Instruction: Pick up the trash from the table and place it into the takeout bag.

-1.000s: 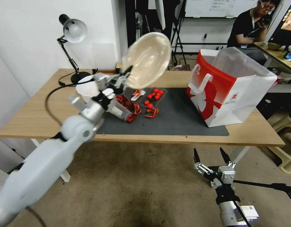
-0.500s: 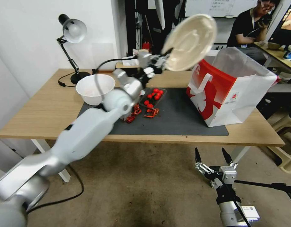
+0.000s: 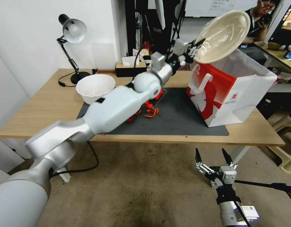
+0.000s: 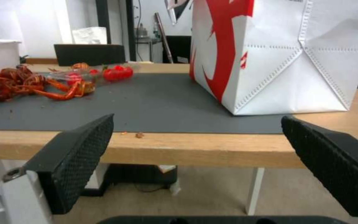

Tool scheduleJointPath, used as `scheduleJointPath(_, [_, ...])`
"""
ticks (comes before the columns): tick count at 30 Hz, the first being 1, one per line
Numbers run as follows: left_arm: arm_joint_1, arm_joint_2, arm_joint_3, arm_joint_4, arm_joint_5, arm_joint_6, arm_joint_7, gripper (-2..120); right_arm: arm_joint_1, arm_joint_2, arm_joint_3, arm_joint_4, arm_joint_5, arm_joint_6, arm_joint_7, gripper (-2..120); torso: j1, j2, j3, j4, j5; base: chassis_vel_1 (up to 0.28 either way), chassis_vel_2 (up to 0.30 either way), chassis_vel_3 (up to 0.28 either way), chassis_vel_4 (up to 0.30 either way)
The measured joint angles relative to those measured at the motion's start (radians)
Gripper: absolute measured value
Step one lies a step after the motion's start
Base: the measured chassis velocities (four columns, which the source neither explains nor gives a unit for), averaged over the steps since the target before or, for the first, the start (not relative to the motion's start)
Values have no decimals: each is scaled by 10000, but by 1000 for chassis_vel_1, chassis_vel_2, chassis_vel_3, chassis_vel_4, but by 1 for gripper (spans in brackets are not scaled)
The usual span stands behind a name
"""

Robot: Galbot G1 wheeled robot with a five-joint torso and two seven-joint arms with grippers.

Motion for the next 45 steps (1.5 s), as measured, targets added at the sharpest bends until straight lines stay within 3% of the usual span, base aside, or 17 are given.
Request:
scheduleJointPath(2, [-109, -105, 96, 120, 141, -21, 0, 4, -3, -6, 4, -12, 10, 11, 0, 100, 0, 0, 0, 2, -1, 0, 0, 0, 0])
scheduleJointPath(10, [-948, -1056, 762, 1472, 2334, -676, 186, 4, 15, -53, 3, -49, 76, 47, -12, 100, -1, 1, 0, 0, -1, 0, 0, 0, 0])
scheduleJointPath(17, [-1019, -1134, 797, 1585, 2498, -695, 178, 4, 17, -67, 3, -49, 90, 47, -13, 100, -1, 0, 0, 0, -1, 0, 0, 0, 0])
scheduleJointPath(18, [-1040, -1158, 817, 1612, 2542, -699, 168, 19, 18, -74, 3, -49, 94, 47, -13, 100, 0, 1, 0, 0, 0, 0, 0, 0, 0])
scheduleJointPath(19, [-1062, -1178, 839, 1633, 2570, -703, 155, 25, 19, -77, 4, -49, 98, 47, -13, 100, -1, 1, 0, 0, 0, 0, 0, 0, 0])
scheduleJointPath(22, [-1082, -1191, 865, 1648, 2594, -705, 138, 25, 21, -83, 4, -49, 103, 47, -13, 100, -1, 0, 0, 0, 0, 0, 0, 0, 0])
scheduleJointPath(23, [-1135, -1216, 964, 1667, 2620, -705, 62, 37, 23, -105, 6, -49, 122, 48, -14, 100, -1, 1, -1, 0, -1, 0, 0, 0, 0])
scheduleJointPath(24, [-1135, -1216, 964, 1667, 2620, -705, 62, 37, 23, -105, 6, -49, 122, 48, -14, 100, -1, 1, -1, 0, -1, 0, 0, 0, 0])
scheduleJointPath(27, [-1173, -1219, 1081, 1660, 2624, -705, -9, 55, 32, -114, 11, -49, 143, 51, -15, 100, -1, 0, 0, 1, -1, 0, 0, 0, 0])
scheduleJointPath(36, [-1192, -949, 1226, 1413, 2617, -707, -292, 83, 87, -78, -37, -104, 153, 67, -36, 100, -2, 1, -1, 1, -2, 0, 0, 0, 0])
scheduleJointPath(38, [-1053, -752, 1128, 1239, 2577, -681, -454, 96, 102, -88, -52, -107, 146, 68, -45, 100, -1, 1, -1, -1, -2, 0, 0, 0, 0])
scheduleJointPath(43, [-749, -267, 1102, 655, 2361, -254, -866, 99, 96, -108, -44, -62, 150, 50, -68, 100, -2, 1, -1, 1, -3, 0, 0, 0, 0])
scheduleJointPath(45, [-405, 171, 883, 81, 1839, 141, -1351, 100, 80, -100, -57, -61, 150, 46, -76, 100, -1, 1, -1, -1, -4, 0, 0, 0, 0])
